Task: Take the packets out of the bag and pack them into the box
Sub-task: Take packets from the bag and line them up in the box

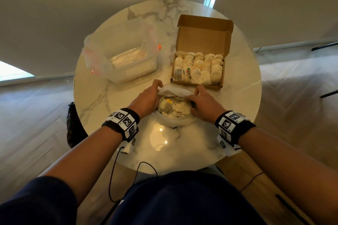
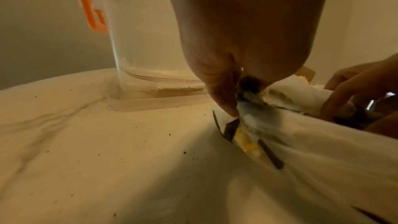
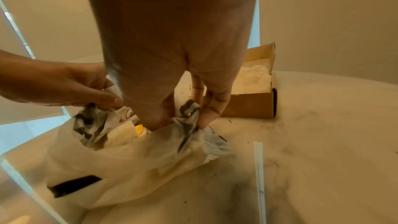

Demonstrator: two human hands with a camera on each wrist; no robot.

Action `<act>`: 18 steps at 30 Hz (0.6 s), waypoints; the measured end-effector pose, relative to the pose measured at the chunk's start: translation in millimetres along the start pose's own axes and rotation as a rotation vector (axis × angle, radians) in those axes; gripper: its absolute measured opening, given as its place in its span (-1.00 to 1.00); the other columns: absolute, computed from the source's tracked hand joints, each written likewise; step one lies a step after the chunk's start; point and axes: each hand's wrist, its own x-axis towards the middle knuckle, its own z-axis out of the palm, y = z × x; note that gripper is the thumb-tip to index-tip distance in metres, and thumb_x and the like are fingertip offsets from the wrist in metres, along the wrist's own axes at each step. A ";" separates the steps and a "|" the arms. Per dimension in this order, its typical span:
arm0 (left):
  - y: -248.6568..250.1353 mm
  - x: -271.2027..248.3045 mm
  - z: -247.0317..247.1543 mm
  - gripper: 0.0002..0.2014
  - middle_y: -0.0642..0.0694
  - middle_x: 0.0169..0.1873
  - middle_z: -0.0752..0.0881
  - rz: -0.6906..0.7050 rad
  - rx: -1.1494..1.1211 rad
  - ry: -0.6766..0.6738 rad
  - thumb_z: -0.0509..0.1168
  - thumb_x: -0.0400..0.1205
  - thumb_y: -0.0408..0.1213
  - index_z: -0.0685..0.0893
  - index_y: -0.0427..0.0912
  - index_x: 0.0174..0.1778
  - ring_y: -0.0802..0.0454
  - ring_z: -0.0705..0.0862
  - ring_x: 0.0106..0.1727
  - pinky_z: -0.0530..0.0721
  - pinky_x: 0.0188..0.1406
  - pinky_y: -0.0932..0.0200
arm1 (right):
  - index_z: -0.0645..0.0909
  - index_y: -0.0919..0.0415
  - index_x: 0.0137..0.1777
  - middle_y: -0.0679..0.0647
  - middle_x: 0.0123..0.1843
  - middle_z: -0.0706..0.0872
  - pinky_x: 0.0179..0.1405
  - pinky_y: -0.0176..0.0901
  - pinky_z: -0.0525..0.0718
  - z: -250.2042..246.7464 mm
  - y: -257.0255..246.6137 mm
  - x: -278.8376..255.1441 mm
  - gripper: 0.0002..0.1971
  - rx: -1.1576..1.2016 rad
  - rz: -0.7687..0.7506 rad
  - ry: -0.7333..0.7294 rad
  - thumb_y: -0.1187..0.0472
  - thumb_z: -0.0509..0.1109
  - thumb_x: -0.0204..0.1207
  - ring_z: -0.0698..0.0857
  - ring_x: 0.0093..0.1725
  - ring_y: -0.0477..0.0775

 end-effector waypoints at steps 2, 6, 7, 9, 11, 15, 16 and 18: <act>0.4 -4.2 -4.1 -0.64 -0.08 0.00 0.62 0.043 0.037 -0.021 0.20 0.67 -0.40 0.30 0.16 0.19 -0.12 0.66 -0.15 0.70 -0.18 -0.11 | 0.58 0.13 0.44 0.23 0.22 0.40 0.05 0.02 0.65 -0.9 -0.8 -2.0 -0.56 0.024 0.036 0.014 0.31 0.39 0.54 0.59 -0.05 0.27; -0.9 -10.0 -4.9 -0.71 -0.05 0.13 0.47 0.153 0.219 0.008 0.24 0.60 -0.46 0.54 0.07 0.04 -0.12 0.62 -0.04 0.68 -0.09 0.00 | 0.61 0.15 0.44 0.24 0.21 0.45 0.09 0.11 0.68 -1.7 -1.7 -4.9 -0.57 -0.001 0.047 0.026 0.34 0.37 0.57 0.60 -0.02 0.27; -1.4 -11.2 -3.5 -0.71 -0.07 0.21 0.47 0.154 0.237 0.052 0.31 0.58 -0.47 0.62 0.04 0.06 -0.12 0.61 0.01 0.70 -0.05 -0.01 | 0.63 0.15 0.42 0.23 0.20 0.46 0.07 0.14 0.69 -1.7 -2.6 -5.7 -0.58 -0.002 0.038 0.027 0.32 0.40 0.54 0.60 0.00 0.27; 1.0 -11.2 -0.6 -0.62 -0.11 0.28 0.48 0.207 0.339 0.159 0.49 0.44 -0.45 0.70 0.02 0.11 -0.16 0.54 0.11 0.66 0.05 -0.05 | 0.67 0.15 0.34 0.21 0.18 0.48 0.01 0.16 0.70 -1.8 -4.3 -6.3 -0.59 -0.013 0.006 0.071 0.29 0.47 0.47 0.58 0.02 0.26; 3.5 -10.1 1.3 -0.60 -0.15 0.17 0.58 0.341 0.461 0.201 0.51 0.38 -0.44 0.75 -0.01 0.11 -0.20 0.52 0.08 0.57 0.01 -0.08 | 0.71 0.20 0.23 0.21 0.14 0.51 -0.06 0.16 0.70 -1.6 -4.8 -5.4 -0.62 -0.044 -0.017 0.167 0.33 0.50 0.39 0.56 0.03 0.28; 5.9 -7.2 6.5 -0.77 -0.07 0.00 0.70 0.496 0.529 -0.008 0.46 0.53 -0.29 0.80 -0.02 0.10 -0.15 0.64 0.00 0.53 -0.09 -0.02 | 0.73 0.26 0.15 0.21 0.09 0.55 -0.07 0.17 0.68 -5.3 -13.0 -5.0 -0.75 -0.018 -0.112 0.182 0.34 0.46 0.47 0.57 0.00 0.23; 5.2 -7.4 9.3 -0.75 -0.04 0.05 0.70 0.475 0.572 -0.048 0.44 0.55 -0.25 0.79 0.02 0.14 -0.14 0.63 0.06 0.51 -0.05 -0.02 | 0.72 0.24 0.19 0.20 0.13 0.57 -0.01 0.14 0.67 -5.6 -15.6 -5.4 -0.75 0.013 -0.133 0.108 0.33 0.42 0.52 0.60 0.03 0.22; 1.4 -7.5 15.9 -0.66 -0.01 0.24 0.64 0.391 0.645 -0.072 0.41 0.58 -0.20 0.72 0.09 0.29 -0.12 0.56 0.21 0.48 0.08 -0.02 | 0.69 0.20 0.25 0.17 0.23 0.58 0.10 0.09 0.65 -3.8 -18.4 -5.8 -0.72 0.014 -0.142 -0.047 0.31 0.37 0.56 0.62 0.13 0.21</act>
